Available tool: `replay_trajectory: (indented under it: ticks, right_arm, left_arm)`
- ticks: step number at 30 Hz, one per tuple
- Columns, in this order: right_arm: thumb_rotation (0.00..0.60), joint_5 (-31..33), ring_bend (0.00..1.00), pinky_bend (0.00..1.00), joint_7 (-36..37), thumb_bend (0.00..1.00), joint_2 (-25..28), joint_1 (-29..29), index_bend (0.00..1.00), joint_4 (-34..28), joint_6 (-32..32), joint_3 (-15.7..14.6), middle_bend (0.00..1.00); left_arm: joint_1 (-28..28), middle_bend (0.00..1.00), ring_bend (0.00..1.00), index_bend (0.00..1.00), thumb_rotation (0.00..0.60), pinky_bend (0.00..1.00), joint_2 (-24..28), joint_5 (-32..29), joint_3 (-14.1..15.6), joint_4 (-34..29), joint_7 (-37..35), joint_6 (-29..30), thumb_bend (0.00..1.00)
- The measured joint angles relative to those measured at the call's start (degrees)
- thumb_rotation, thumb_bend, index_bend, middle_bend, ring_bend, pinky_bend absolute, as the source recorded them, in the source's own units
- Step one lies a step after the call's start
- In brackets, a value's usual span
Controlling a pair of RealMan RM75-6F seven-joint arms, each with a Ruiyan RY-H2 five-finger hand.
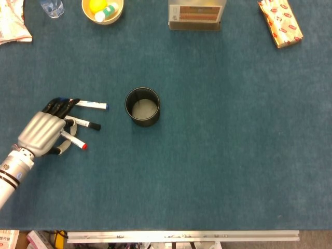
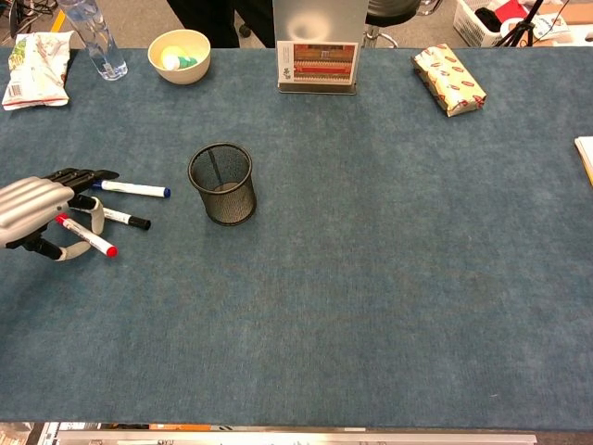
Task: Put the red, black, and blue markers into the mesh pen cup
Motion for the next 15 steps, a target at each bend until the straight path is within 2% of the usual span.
replay_trajectory:
  ticks: [9,15]
  right_arm:
    - [0.600,-0.8,0.13,0.30,1.5,0.00,-0.8,-0.5,0.14,0.2,1.3,-0.2,0.17]
    - [0.600,-1.6,0.13,0.30,2.1,0.00,-1.8,-0.6,0.14,0.6,1.7,-0.5,0.17]
  left_arm:
    - [-0.5,0.00,0.00,0.54,0.600,0.06,2.9,0.0,-1.6,-7.5,2.9,1.9,0.34]
    - [-0.8,0.00,0.00,0.54,0.600,0.06,4.6,-0.4,-3.7,-11.5,5.0,4.1,0.34]
